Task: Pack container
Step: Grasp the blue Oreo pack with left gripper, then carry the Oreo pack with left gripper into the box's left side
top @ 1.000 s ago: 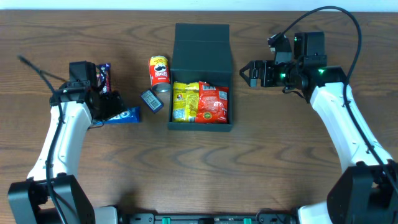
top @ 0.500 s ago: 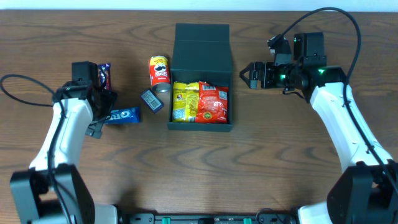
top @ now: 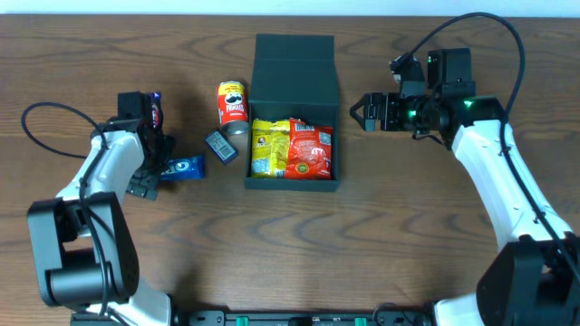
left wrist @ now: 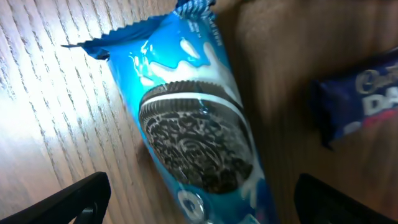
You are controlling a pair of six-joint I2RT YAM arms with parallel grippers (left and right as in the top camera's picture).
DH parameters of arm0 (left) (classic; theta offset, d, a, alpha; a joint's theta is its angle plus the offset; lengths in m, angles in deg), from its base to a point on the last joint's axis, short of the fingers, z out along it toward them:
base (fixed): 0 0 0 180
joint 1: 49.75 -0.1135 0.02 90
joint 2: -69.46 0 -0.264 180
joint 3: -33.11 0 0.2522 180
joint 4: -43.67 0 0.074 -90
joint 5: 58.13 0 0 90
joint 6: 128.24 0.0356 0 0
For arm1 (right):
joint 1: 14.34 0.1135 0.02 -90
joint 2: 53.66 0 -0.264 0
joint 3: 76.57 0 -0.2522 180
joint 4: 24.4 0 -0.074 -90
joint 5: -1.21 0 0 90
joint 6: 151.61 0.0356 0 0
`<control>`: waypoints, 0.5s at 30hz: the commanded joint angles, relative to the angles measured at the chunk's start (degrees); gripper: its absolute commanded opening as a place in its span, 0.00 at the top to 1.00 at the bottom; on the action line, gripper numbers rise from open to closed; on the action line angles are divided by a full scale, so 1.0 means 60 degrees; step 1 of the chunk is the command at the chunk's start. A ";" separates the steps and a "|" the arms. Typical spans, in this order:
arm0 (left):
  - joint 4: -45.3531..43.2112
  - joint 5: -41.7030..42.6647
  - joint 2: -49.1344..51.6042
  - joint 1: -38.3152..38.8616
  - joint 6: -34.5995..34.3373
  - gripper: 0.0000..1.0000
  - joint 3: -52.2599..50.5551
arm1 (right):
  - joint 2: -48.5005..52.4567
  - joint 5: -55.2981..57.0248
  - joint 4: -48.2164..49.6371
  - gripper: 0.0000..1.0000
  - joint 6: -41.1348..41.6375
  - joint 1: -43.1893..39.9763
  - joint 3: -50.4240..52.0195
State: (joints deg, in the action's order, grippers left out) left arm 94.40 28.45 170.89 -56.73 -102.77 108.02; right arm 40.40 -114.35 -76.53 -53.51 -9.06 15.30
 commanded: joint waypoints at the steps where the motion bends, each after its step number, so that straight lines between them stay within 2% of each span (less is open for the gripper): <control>1: 0.0004 -0.0157 0.0317 -0.0022 -0.0098 0.02 -0.0095 | -0.0135 0.0266 -0.0051 0.01 -0.0076 -0.0025 -0.0157; 2: 0.0000 -0.0095 0.0353 -0.0022 -0.0098 0.00 -0.0095 | -0.0135 0.0266 -0.0055 0.01 -0.0076 -0.0025 -0.0157; 3: 0.0000 -0.0025 0.0390 -0.0022 -0.0098 0.06 -0.0095 | -0.0135 0.0266 -0.0055 0.01 -0.0076 -0.0025 -0.0157; 6: -0.0069 0.0011 0.0390 -0.0022 -0.0018 0.13 -0.0095 | -0.0135 0.0270 -0.0055 0.01 -0.0076 -0.0025 -0.0157; 13: -0.0102 0.0058 0.0390 -0.0022 0.0109 0.44 -0.0095 | -0.0135 0.0270 -0.0036 0.01 -0.0076 -0.0025 -0.0157; 15: -0.0117 0.0084 0.0390 -0.0022 0.0288 0.48 -0.0095 | -0.0135 0.0270 -0.0044 0.01 -0.0076 -0.0025 -0.0157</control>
State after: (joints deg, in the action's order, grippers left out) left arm 93.50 28.91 172.40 -56.73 -102.46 108.02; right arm 40.40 -113.13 -76.73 -53.51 -9.06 15.30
